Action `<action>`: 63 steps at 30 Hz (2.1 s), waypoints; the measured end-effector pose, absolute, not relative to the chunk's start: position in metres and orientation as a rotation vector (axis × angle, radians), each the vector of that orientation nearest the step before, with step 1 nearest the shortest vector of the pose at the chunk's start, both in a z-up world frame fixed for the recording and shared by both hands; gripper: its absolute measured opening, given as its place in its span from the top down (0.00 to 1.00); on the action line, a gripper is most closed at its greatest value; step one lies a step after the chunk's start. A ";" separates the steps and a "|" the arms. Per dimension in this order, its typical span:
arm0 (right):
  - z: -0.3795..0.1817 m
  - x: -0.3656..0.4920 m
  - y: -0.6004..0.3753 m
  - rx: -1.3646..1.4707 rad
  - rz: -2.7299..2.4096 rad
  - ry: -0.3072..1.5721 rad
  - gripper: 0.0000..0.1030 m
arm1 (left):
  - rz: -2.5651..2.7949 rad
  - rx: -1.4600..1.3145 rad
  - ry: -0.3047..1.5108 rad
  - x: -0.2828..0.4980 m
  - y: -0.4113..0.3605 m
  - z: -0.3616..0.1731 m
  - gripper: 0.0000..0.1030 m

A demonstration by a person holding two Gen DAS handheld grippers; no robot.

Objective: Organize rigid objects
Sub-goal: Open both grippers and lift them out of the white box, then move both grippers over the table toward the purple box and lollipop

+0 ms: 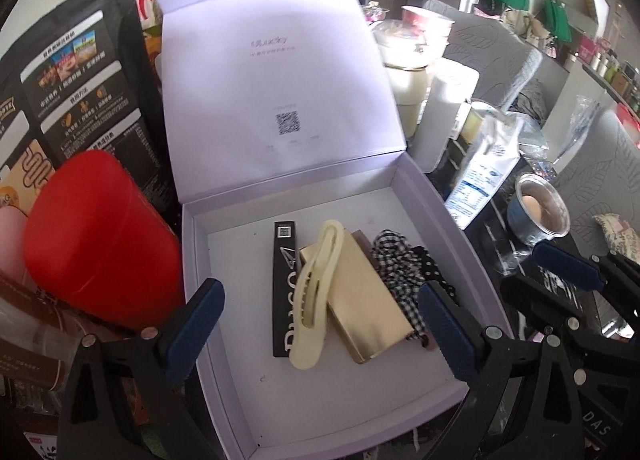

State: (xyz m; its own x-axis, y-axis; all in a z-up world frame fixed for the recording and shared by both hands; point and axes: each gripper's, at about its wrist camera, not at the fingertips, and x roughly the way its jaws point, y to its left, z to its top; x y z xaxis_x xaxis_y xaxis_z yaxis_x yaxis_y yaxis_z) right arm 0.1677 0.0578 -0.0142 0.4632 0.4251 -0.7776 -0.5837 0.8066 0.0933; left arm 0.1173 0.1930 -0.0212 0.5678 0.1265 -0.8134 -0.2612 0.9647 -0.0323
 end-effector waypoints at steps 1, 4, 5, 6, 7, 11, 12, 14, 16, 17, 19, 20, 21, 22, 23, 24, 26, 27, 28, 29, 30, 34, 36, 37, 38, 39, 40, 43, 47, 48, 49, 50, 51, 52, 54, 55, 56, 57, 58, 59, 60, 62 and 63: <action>-0.011 0.165 0.056 -0.194 0.620 0.885 0.59 | 0.227 -0.150 0.935 0.116 0.192 -0.019 0.04; -0.001 0.159 0.049 -0.191 0.611 0.861 0.57 | 0.227 -0.120 0.909 0.110 0.184 -0.009 0.04; 0.002 0.157 0.048 -0.190 0.607 0.854 0.57 | 0.224 -0.114 0.895 0.108 0.182 -0.005 0.04; 0.007 0.154 0.045 -0.186 0.602 0.841 0.56 | 0.217 -0.111 0.880 0.105 0.180 0.000 0.04; 0.010 0.151 0.043 -0.184 0.598 0.831 0.56 | 0.212 -0.112 0.871 0.104 0.180 0.003 0.04; 0.022 0.144 0.034 -0.180 0.571 0.805 0.55 | 0.207 -0.110 0.827 0.092 0.176 0.020 0.04; 0.026 0.141 0.032 -0.180 0.561 0.796 0.55 | 0.209 -0.108 0.816 0.090 0.175 0.024 0.04; 0.033 0.136 0.028 -0.173 0.559 0.779 0.52 | 0.215 -0.104 0.791 0.083 0.172 0.032 0.04; 0.040 0.131 0.025 -0.168 0.557 0.763 0.49 | 0.211 -0.103 0.771 0.077 0.168 0.040 0.04; 0.044 0.127 0.022 -0.167 0.554 0.753 0.49 | 0.204 -0.102 0.762 0.073 0.165 0.043 0.04; 0.051 0.118 0.018 -0.169 0.552 0.733 0.48 | 0.191 -0.095 0.750 0.067 0.159 0.049 0.04; 0.055 0.114 0.015 -0.170 0.553 0.725 0.47 | 0.187 -0.092 0.745 0.064 0.155 0.052 0.04; 0.058 0.110 0.013 -0.169 0.552 0.717 0.43 | 0.184 -0.089 0.741 0.061 0.152 0.055 0.04; 0.061 0.106 0.009 -0.166 0.549 0.710 0.41 | 0.180 -0.085 0.735 0.056 0.149 0.058 0.04; 0.064 0.102 0.006 -0.161 0.544 0.703 0.41 | 0.177 -0.087 0.727 0.053 0.146 0.060 0.04; 0.067 0.098 0.002 -0.158 0.541 0.697 0.40 | 0.174 -0.092 0.720 0.049 0.145 0.062 0.04; 0.073 0.090 -0.005 -0.157 0.532 0.689 0.38 | 0.165 -0.094 0.712 0.042 0.140 0.066 0.04; 0.075 0.088 -0.009 -0.158 0.529 0.686 0.37 | 0.166 -0.090 0.709 0.039 0.138 0.068 0.03; 0.078 0.083 -0.014 -0.157 0.521 0.680 0.37 | 0.168 -0.085 0.703 0.036 0.136 0.070 0.03; 0.080 0.080 -0.017 -0.158 0.510 0.678 0.37 | 0.168 -0.078 0.696 0.032 0.133 0.071 0.03; 0.082 0.076 -0.021 -0.159 0.501 0.674 0.37 | 0.167 -0.074 0.694 0.030 0.132 0.072 0.03; 0.089 0.061 -0.035 -0.155 0.471 0.654 0.37 | 0.147 -0.067 0.689 0.024 0.123 0.075 0.03; 0.092 0.055 -0.042 -0.151 0.458 0.647 0.35 | 0.134 -0.066 0.682 0.020 0.118 0.076 0.03; 0.094 0.051 -0.045 -0.149 0.453 0.642 0.35 | 0.126 -0.066 0.680 0.019 0.114 0.077 0.03; 0.095 0.047 -0.048 -0.148 0.449 0.638 0.34 | 0.119 -0.066 0.678 0.017 0.112 0.077 0.03; 0.096 0.044 -0.050 -0.145 0.442 0.633 0.34 | 0.112 -0.064 0.677 0.016 0.110 0.077 0.03; 0.096 0.040 -0.053 -0.142 0.439 0.629 0.34 | 0.104 -0.059 0.678 0.015 0.106 0.078 0.03; 0.097 0.029 -0.063 -0.128 0.420 0.621 0.34 | 0.083 -0.048 0.679 0.010 0.095 0.076 0.03; 0.095 0.017 -0.075 -0.119 0.388 0.623 0.34 | 0.048 -0.033 0.685 0.001 0.080 0.072 0.03; 0.094 0.013 -0.078 -0.118 0.380 0.624 0.34 | 0.040 -0.032 0.688 -0.001 0.076 0.071 0.03; 0.092 0.009 -0.082 -0.114 0.370 0.628 0.34 | 0.027 -0.029 0.695 -0.002 0.071 0.069 0.03; 0.090 0.007 -0.084 -0.111 0.366 0.632 0.34 | 0.018 -0.028 0.698 -0.003 0.068 0.068 0.03; 0.087 0.004 -0.088 -0.104 0.360 0.637 0.34 | 0.005 -0.027 0.702 -0.004 0.064 0.066 0.03; 0.084 0.001 -0.092 -0.098 0.356 0.643 0.34 | -0.002 -0.026 0.706 -0.005 0.061 0.064 0.03; 0.079 -0.003 -0.100 -0.086 0.349 0.651 0.34 | -0.029 -0.020 0.714 -0.007 0.053 0.060 0.03; 0.074 -0.005 -0.106 -0.078 0.340 0.664 0.34 | -0.038 -0.017 0.716 -0.007 0.049 0.058 0.03; 0.071 -0.007 -0.109 -0.073 0.334 0.671 0.34 | -0.051 -0.013 0.720 -0.008 0.045 0.055 0.03; 0.068 -0.010 -0.113 -0.070 0.328 0.677 0.34 | -0.065 -0.007 0.723 -0.008 0.040 0.052 0.03; 0.064 -0.012 -0.118 -0.065 0.317 0.684 0.34 | -0.077 -0.003 0.725 -0.008 0.038 0.050 0.03; 0.062 -0.014 -0.121 -0.064 0.308 0.688 0.34 | -0.094 0.004 0.732 -0.008 0.033 0.046 0.03; 0.059 -0.015 -0.124 -0.065 0.295 0.692 0.34 | -0.106 0.009 0.735 -0.009 0.029 0.044 0.03; 0.053 -0.020 -0.129 -0.081 0.246 0.693 0.34 | -0.127 0.016 0.738 -0.009 0.022 0.039 0.03; 0.051 -0.022 -0.130 -0.089 0.231 0.689 0.34 | -0.137 0.018 0.744 -0.008 0.019 0.036 0.03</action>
State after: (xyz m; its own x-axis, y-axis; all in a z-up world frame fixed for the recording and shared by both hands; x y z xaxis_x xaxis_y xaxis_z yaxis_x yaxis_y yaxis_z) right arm -0.0220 -0.1304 0.0507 0.7477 0.1816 -0.6387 -0.2400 0.9707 -0.0050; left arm -0.0084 0.0189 0.0359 0.7275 -0.1175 -0.6759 0.1304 0.9910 -0.0319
